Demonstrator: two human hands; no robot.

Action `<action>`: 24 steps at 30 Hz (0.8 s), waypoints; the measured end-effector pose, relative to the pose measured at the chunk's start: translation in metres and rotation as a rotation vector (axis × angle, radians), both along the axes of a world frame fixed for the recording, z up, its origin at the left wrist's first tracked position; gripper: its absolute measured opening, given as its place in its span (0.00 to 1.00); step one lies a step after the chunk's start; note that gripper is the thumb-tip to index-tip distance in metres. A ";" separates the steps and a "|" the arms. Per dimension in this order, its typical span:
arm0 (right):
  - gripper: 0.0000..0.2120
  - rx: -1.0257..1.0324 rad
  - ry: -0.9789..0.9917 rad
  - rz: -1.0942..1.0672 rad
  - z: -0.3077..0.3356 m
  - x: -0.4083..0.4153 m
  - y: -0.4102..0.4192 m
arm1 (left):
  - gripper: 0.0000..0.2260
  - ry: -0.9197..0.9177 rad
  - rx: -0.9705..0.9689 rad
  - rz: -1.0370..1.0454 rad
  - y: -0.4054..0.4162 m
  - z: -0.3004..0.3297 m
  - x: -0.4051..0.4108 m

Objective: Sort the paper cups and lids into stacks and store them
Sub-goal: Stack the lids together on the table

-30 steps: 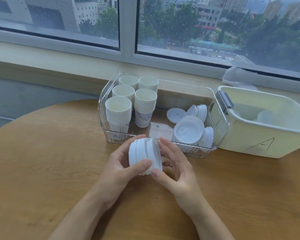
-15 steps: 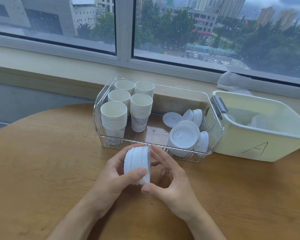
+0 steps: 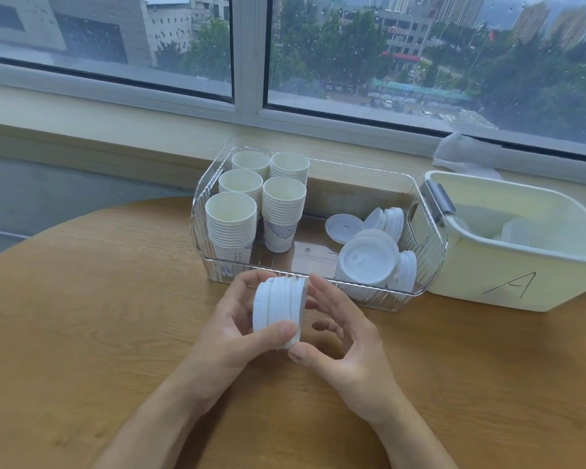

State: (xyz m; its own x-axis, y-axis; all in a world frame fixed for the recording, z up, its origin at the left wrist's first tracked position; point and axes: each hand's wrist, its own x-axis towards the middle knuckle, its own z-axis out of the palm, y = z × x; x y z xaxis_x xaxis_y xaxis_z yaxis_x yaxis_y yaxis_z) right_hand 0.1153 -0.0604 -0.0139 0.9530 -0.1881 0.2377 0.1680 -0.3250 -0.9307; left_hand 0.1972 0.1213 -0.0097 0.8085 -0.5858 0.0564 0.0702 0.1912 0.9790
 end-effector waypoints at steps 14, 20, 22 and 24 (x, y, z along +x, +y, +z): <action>0.37 -0.160 -0.111 -0.160 -0.004 0.001 0.006 | 0.35 -0.168 0.152 0.032 -0.015 0.002 -0.013; 0.40 -0.259 -0.076 -0.139 0.001 -0.001 0.004 | 0.34 -0.066 0.038 0.115 -0.021 -0.003 -0.015; 0.38 -0.282 -0.102 -0.172 0.005 0.000 -0.001 | 0.33 0.027 -0.041 0.087 -0.020 -0.003 -0.012; 0.32 -0.313 -0.165 -0.301 0.016 0.003 -0.012 | 0.33 0.112 -0.103 0.072 -0.018 -0.002 -0.009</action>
